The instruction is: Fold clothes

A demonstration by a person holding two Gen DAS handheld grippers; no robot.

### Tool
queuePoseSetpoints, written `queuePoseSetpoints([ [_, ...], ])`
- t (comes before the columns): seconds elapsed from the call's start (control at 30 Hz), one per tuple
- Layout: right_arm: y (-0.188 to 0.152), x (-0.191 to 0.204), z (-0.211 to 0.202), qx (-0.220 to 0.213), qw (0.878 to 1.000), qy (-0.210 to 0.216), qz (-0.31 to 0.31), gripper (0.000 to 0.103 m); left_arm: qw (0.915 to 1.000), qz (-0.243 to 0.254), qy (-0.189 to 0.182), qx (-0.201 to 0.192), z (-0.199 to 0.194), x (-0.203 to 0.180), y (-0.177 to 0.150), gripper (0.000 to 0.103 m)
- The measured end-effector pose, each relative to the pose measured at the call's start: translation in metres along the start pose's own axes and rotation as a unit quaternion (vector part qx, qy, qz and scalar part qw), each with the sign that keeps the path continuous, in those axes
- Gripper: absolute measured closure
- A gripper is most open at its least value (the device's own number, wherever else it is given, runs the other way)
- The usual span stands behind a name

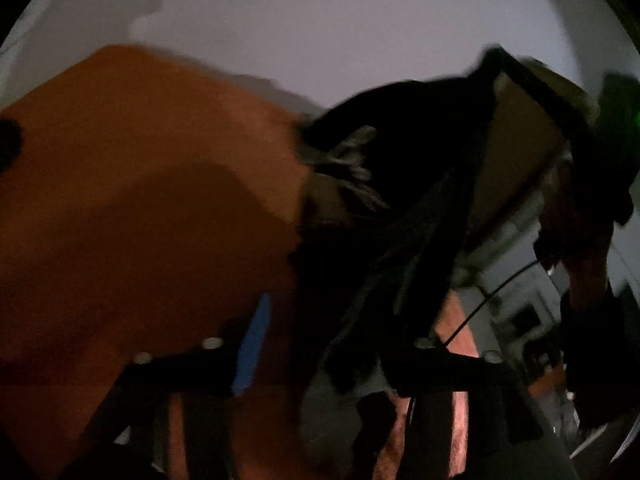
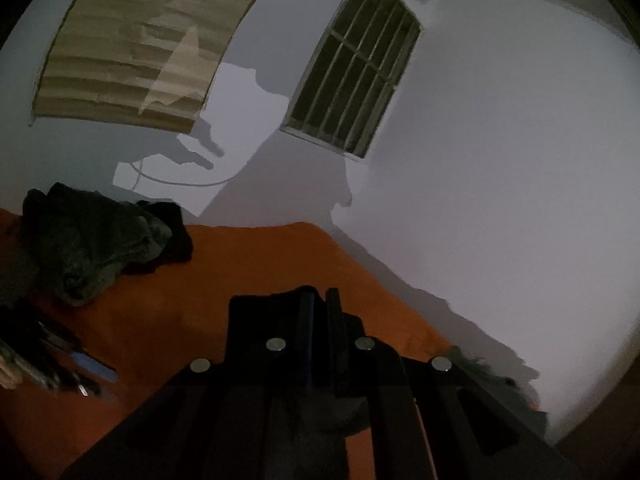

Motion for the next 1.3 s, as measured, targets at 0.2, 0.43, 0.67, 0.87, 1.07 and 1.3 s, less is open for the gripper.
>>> queuePoseSetpoints([
  [0.2, -0.025, -0.019, -0.050, 0.017, 1.000, -0.010, 0.024, 0.099, 0.9982, 0.056, -0.014, 0.016, 0.054, -0.029, -0.032, 0.040],
  [0.43, -0.047, -0.064, -0.090, 0.023, 0.996, -0.053, 0.061, 0.103, 0.9978, 0.065, 0.000, 0.008, 0.080, -0.036, -0.041, 0.101],
  [0.67, -0.169, -0.077, -0.029, 0.197, 0.970, 0.063, 0.131, 0.103, 0.9919, 0.097, 0.061, 0.054, 0.081, -0.017, -0.066, 0.100],
  [0.87, -0.295, -0.082, -0.013, 0.278, 0.949, 0.078, 0.127, 0.082, 0.9875, 0.108, 0.081, 0.083, 0.082, 0.000, -0.080, 0.099],
  [1.07, -0.336, -0.078, -0.007, 0.279, 0.954, 0.079, 0.073, 0.040, 0.9889, 0.090, 0.078, 0.089, 0.092, 0.004, -0.082, 0.065],
  [1.3, -0.350, -0.045, -0.014, 0.263, 0.952, 0.077, -0.135, 0.031, 0.9889, 0.099, 0.082, 0.075, 0.099, 0.008, -0.078, 0.054],
])
Point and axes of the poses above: each gripper's, at about its wrist camera, not at the fingertips, and z roughly the way its jaws point, x to its left, y to its top, the point moved 3 cm from there along z, roughly the way its jaws point, and after that the axes turned 3 degrees about z, right-handed, at the moved point
